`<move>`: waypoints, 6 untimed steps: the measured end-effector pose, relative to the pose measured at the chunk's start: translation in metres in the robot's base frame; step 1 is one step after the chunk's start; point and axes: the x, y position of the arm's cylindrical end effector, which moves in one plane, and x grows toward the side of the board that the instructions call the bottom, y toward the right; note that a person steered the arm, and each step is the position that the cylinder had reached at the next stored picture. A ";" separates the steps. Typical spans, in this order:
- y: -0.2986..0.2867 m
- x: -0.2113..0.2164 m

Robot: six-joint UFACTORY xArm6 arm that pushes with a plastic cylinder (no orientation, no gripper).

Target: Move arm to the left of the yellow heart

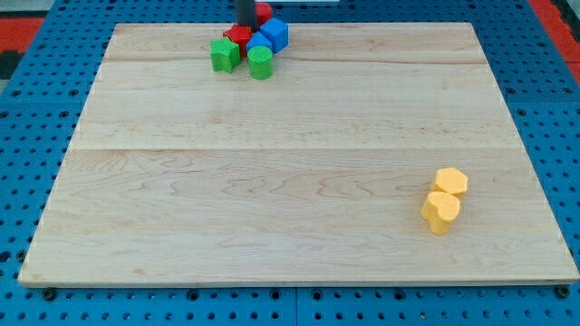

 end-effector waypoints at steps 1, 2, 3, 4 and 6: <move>-0.005 0.043; -0.029 0.042; -0.025 0.007; -0.029 0.000; -0.078 -0.019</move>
